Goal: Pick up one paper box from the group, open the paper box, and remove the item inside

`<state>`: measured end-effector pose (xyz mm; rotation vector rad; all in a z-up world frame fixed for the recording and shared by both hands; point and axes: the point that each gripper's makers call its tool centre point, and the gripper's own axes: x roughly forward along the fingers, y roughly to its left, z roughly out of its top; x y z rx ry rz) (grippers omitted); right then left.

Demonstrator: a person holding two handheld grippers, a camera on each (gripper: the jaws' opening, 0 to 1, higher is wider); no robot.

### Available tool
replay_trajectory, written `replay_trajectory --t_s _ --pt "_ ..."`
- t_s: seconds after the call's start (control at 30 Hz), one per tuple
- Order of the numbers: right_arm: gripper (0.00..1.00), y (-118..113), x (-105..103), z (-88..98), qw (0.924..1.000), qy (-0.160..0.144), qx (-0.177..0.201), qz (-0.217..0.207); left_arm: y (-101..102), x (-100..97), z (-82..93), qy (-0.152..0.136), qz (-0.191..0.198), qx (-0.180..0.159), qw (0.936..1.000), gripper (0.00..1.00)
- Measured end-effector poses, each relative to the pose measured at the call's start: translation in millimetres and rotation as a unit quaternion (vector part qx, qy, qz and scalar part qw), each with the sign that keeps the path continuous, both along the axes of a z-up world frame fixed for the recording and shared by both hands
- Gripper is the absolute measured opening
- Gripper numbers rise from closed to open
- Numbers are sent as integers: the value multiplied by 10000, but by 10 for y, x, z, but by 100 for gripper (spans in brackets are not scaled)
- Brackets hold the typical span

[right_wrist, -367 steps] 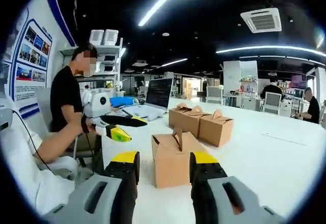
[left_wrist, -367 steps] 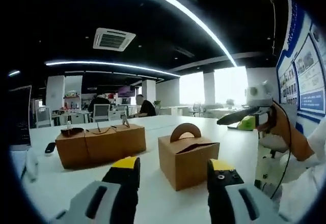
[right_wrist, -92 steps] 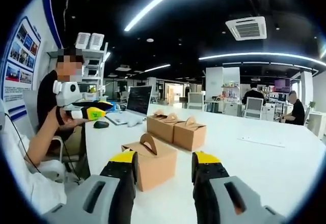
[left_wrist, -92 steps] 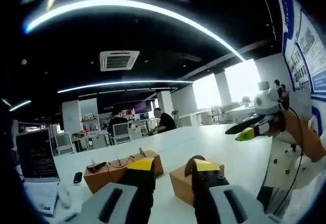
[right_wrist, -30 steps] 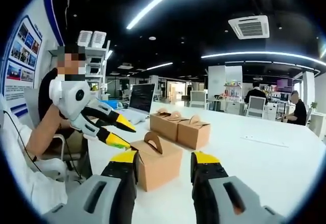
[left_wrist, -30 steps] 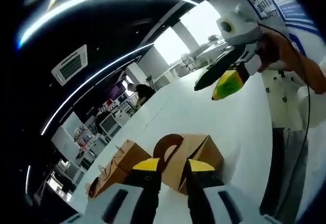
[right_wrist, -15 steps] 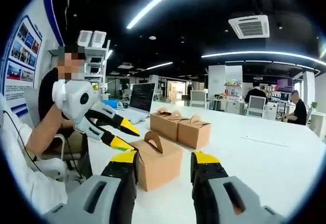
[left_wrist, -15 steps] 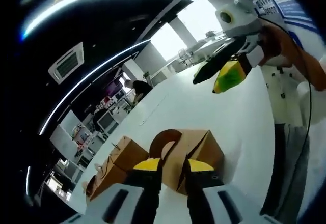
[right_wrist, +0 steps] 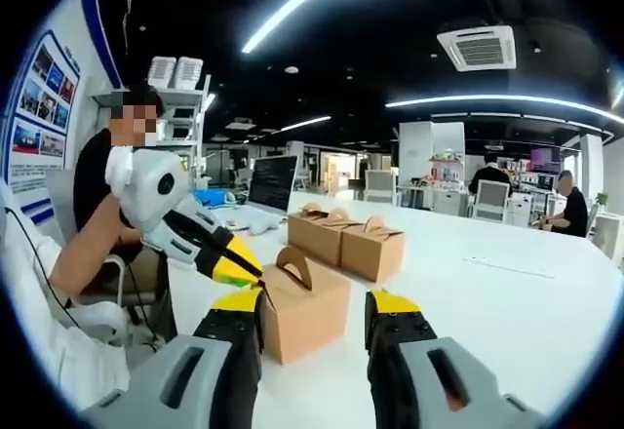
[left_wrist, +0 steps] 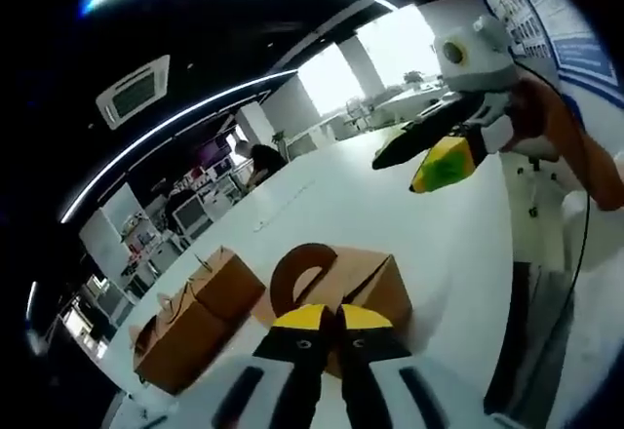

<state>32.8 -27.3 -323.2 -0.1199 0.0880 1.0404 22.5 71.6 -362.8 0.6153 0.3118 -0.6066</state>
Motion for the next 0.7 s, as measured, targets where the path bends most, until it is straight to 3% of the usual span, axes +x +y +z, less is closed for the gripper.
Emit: replay_trajectory --t_s 0.37,0.7 --pt "41 12 -24 -11 10000 5 -9 7 66 72 -8 188 -6 -430 9989 6" --pt "41 37 -32 -38 10000 13 -61 50 51 67 -11 182 13 -590 9981 5"
